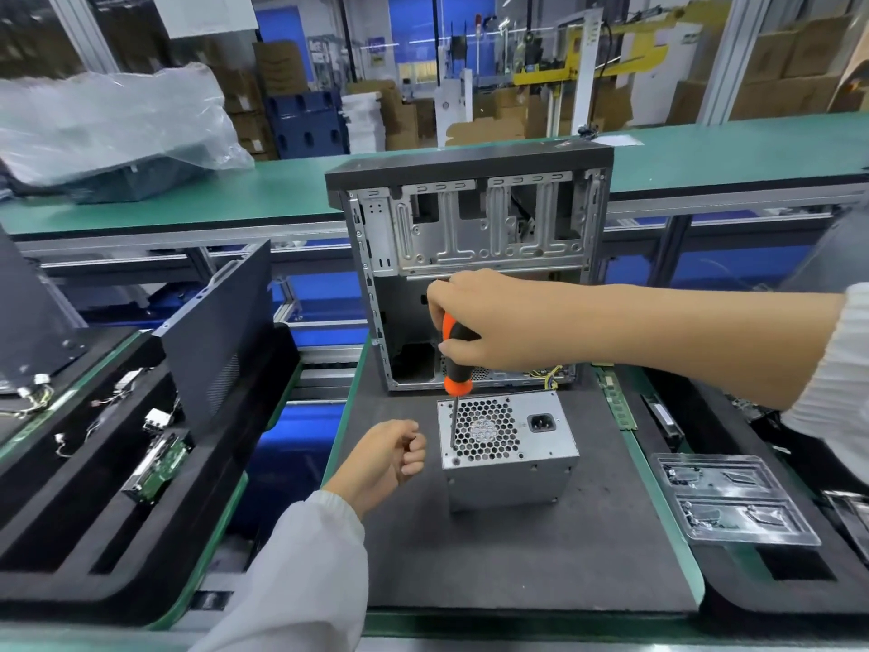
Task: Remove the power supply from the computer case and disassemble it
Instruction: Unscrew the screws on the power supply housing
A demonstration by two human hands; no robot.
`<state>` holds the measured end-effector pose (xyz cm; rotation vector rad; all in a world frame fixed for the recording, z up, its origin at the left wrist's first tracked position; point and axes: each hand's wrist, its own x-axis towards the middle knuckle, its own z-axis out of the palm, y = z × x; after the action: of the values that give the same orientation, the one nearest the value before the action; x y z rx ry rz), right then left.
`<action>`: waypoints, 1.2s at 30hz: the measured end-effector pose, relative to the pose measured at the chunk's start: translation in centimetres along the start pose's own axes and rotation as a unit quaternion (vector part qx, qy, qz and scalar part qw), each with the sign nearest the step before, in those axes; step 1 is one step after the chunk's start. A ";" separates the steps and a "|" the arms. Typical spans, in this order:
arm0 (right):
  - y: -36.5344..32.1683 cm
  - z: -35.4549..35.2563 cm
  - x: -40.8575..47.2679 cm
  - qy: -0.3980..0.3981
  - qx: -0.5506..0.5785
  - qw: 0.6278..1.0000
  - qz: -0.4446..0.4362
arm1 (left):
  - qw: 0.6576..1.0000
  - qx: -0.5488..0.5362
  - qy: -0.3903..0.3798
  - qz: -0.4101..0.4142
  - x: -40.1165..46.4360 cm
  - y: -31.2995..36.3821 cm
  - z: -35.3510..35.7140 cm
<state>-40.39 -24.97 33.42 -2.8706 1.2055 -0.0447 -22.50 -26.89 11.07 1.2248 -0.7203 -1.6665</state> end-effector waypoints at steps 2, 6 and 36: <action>0.0 0.2 0.2 0.000 -0.005 1.000 -0.006 | 1.000 0.022 0.004 -0.005 -0.2 -0.2 0.2; 0.0 0.3 0.4 0.000 -0.008 1.000 -0.010 | 0.999 0.042 -0.008 -0.004 -0.2 -0.2 0.5; -0.5 1.5 -0.2 0.063 -0.097 0.989 -0.094 | 0.975 0.202 -0.083 0.040 0.0 -0.8 1.4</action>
<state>-40.13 -24.41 31.96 -3.1892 1.0030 -0.1206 -24.05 -26.70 10.85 1.3203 -1.2430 -1.6157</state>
